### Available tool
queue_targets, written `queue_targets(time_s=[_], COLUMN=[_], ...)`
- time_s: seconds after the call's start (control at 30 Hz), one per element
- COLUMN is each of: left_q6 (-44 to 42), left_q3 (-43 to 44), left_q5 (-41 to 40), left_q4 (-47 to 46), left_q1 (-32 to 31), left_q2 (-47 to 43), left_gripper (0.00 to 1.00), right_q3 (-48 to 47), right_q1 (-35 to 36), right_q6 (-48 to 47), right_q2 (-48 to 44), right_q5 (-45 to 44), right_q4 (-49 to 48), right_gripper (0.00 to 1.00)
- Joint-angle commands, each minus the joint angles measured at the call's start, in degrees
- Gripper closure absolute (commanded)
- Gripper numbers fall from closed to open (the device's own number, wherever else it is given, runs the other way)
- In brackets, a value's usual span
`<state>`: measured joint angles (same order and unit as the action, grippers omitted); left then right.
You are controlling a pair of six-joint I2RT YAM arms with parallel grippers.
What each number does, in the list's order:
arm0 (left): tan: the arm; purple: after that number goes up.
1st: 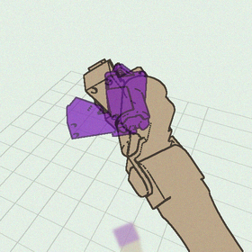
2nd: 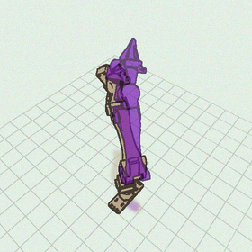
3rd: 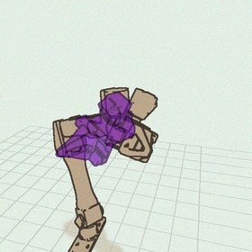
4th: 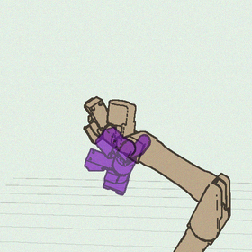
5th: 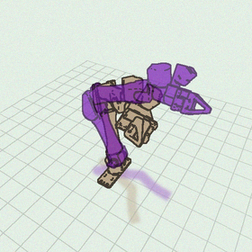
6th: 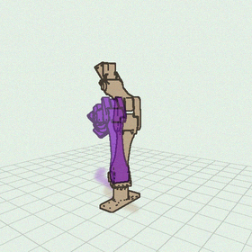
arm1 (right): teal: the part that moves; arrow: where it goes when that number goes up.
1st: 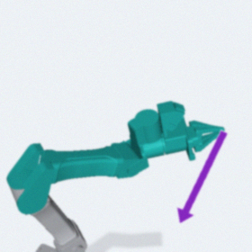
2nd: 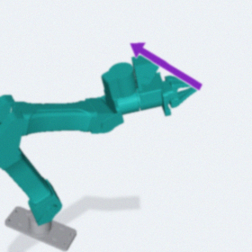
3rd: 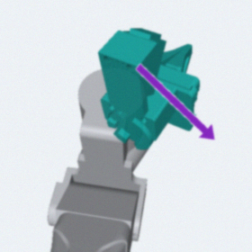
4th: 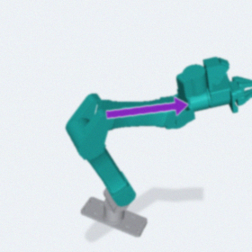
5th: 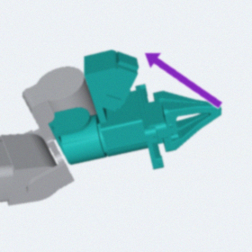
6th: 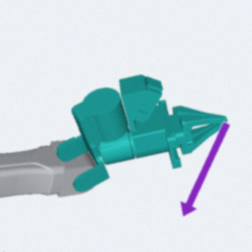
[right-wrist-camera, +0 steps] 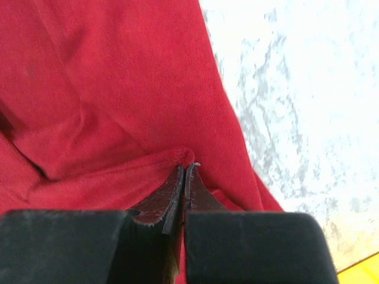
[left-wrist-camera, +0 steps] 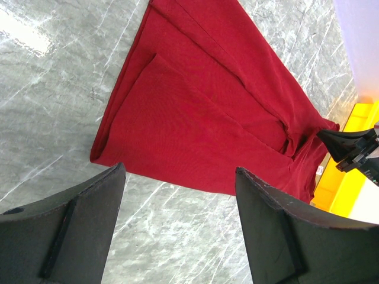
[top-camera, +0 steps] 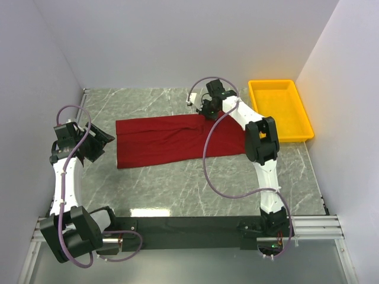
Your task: Fold and stack the t-shirts
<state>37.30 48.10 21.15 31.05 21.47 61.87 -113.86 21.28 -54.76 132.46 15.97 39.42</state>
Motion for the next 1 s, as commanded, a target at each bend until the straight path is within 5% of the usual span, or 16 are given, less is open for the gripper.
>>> queue_targets(time_s=[0.0,0.33,0.4,0.53,0.87,0.97], left_q6=[-0.12,0.05,0.05,-0.21,-0.73,-1.26], left_q3=[1.21,1.21,1.39,1.39,-0.11,-1.77], left_q5=[0.39,0.83,0.83,0.65,1.18,2.05], left_q4=[-1.25,-1.6,-1.52,-1.25,-1.6,-2.04], left_q1=[0.32,0.32,0.32,0.32,0.24,0.24], left_q2=[-0.08,0.27,0.27,0.18,0.01,0.45], left_gripper=[0.2,0.2,0.2,0.2,0.2,0.2], right_q3=[-0.3,-1.1,-1.36,0.04,5.75,13.71], right_q1=[0.96,1.05,1.13,1.13,-2.28,-5.09], right_q6=[2.03,4.75,4.84,3.27,8.61,11.51], right_q2=[-2.83,-1.42,-1.24,-2.55,-12.48,-18.19], right_q5=[-1.99,-5.07,-5.42,-3.32,-0.59,-0.24], right_q4=[-4.52,-7.07,-6.99,-5.93,-3.13,-1.45], right_gripper=[1.0,0.98,0.92,0.58,0.45,0.43])
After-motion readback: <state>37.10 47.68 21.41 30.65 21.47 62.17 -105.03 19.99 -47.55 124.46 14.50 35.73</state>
